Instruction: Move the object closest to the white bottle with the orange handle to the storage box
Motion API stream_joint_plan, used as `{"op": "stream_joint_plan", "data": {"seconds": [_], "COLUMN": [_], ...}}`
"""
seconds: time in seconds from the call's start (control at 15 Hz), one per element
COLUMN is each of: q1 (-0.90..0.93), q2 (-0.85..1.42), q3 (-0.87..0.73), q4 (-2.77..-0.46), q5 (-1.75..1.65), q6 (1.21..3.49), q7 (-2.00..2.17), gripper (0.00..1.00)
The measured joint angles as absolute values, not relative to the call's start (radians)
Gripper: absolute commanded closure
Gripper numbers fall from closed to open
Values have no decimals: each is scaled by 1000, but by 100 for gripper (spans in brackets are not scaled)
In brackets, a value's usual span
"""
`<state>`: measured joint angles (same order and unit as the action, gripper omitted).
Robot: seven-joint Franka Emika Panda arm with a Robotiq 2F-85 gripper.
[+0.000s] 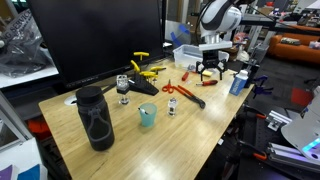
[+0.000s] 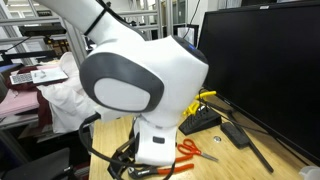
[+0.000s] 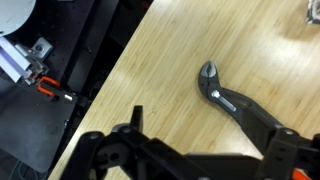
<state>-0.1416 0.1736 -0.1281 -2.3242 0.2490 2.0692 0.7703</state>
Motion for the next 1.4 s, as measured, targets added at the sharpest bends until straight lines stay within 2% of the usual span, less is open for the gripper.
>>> {"op": "stream_joint_plan", "data": {"seconds": [0.8, 1.4], "q1": [-131, -136], "q2": [204, 303], "q3": [-158, -215], "q4": [-2318, -2321], "q5": [278, 366], "q6": [2087, 2447], "q7": [787, 986], "gripper": [0, 0]}}
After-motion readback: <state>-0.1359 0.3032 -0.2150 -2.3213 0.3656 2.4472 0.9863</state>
